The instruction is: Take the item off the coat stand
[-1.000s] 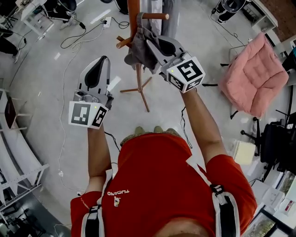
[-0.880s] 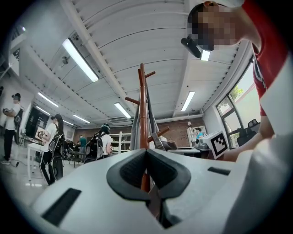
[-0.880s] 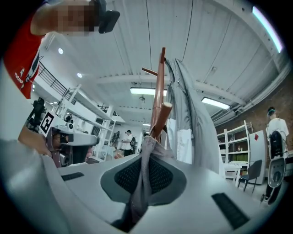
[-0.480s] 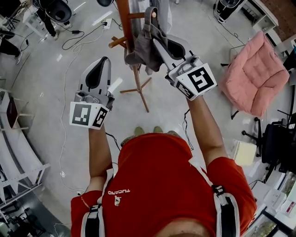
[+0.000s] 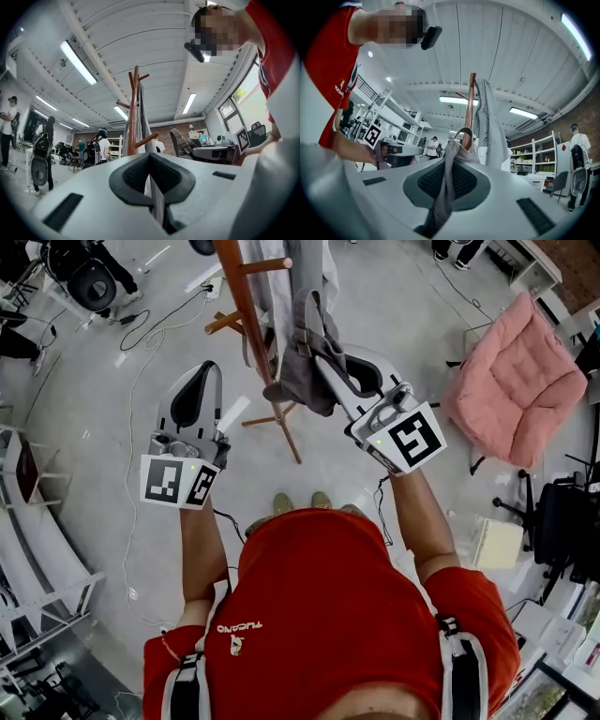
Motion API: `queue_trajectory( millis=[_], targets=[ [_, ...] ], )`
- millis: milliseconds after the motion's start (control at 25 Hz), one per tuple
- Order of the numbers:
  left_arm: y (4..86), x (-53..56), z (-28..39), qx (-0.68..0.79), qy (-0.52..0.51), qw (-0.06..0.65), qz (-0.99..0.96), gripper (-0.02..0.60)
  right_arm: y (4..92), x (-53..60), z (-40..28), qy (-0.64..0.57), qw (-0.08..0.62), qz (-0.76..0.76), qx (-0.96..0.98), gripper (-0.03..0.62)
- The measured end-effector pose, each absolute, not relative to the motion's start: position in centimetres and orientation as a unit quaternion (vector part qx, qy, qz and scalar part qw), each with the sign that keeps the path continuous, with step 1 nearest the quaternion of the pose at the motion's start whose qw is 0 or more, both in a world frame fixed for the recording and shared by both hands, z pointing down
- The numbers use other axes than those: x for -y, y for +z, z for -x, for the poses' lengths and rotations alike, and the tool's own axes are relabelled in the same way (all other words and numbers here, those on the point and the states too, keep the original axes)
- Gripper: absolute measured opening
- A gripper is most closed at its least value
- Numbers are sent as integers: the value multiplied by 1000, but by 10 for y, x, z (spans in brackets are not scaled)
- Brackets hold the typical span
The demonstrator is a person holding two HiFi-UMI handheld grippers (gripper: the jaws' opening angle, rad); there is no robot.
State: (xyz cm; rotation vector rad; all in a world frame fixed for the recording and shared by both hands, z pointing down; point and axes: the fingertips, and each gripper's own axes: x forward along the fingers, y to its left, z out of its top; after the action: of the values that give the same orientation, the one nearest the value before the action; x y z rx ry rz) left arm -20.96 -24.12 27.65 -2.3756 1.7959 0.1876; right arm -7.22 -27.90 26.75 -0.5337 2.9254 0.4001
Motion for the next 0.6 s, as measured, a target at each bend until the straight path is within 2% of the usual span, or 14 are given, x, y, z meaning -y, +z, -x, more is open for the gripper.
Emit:
queue_trajectory(
  millis=[320, 600],
  targets=[
    [280, 234, 206, -605, 55, 77, 791, 9, 292, 264, 70, 117, 55, 184, -974, 32],
    [280, 233, 208, -608, 51, 75, 789, 9, 315, 264, 70, 93, 14, 180, -979, 32]
  ],
)
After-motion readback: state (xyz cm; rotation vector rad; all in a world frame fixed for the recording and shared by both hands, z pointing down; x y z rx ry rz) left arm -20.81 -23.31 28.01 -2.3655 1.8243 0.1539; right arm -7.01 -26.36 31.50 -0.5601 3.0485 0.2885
